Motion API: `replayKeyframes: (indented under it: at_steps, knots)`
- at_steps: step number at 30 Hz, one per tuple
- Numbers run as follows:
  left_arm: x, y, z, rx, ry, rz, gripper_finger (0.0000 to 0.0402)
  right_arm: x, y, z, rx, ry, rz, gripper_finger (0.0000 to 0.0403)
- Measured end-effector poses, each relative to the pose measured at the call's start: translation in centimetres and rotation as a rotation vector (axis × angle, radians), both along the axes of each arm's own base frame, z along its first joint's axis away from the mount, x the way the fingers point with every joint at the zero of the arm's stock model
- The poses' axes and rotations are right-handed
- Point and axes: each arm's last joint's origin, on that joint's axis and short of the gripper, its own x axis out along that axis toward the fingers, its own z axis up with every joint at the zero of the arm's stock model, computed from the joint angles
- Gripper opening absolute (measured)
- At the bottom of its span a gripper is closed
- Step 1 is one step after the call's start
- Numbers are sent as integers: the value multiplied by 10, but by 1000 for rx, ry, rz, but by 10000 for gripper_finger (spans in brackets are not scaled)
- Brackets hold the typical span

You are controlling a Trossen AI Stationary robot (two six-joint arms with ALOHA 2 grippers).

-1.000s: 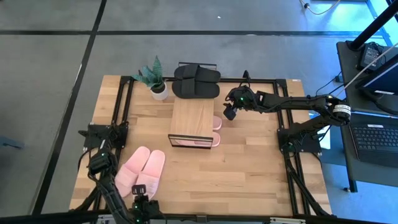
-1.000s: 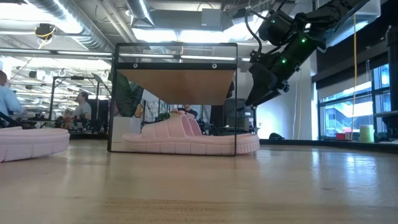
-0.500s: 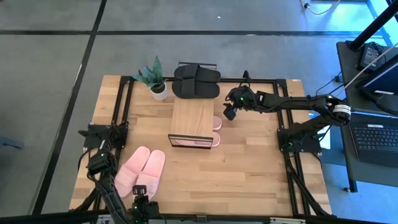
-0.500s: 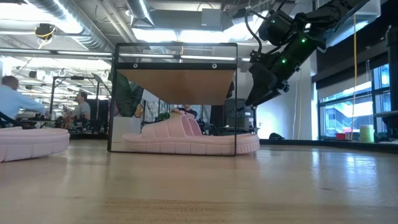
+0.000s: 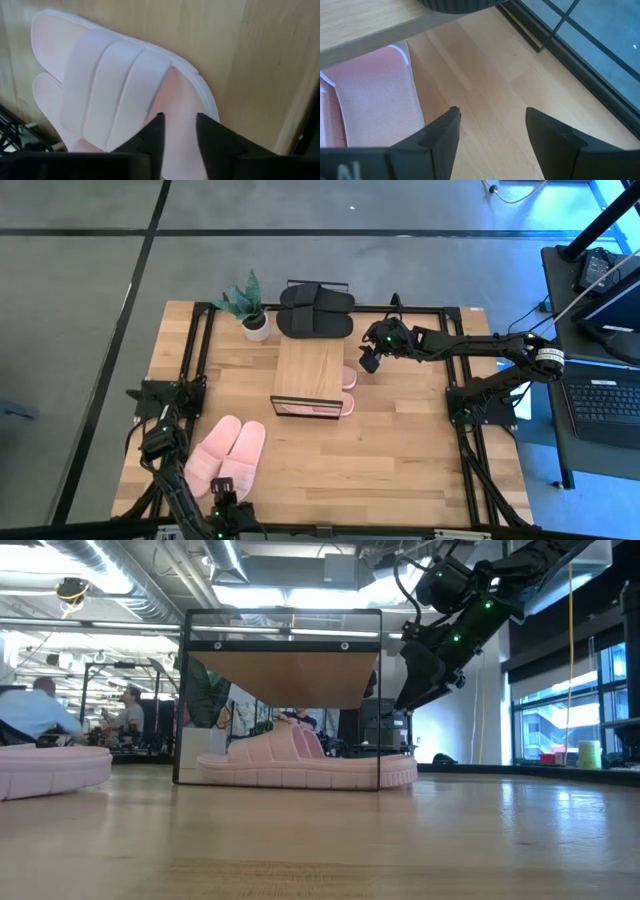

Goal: Pick and place slides into the shelf
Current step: Put the pink slide under the shelf

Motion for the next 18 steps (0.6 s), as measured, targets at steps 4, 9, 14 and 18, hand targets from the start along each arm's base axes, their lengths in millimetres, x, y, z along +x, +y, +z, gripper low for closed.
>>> replayKeyframes:
  at_steps: [4,9,14,18]
  knots:
    - [-1,0,0,-11,26,-1,159,0,0,0,0,0,0,225]
    - [-5,-6,4,-37,96,-103,192,0,0,0,0,0,0,225]
    - [-5,-19,26,-77,-17,-172,195,0,0,0,0,0,0,225]
    - [-2,-24,36,-109,-52,-184,195,0,0,0,-1,-2,0,225]
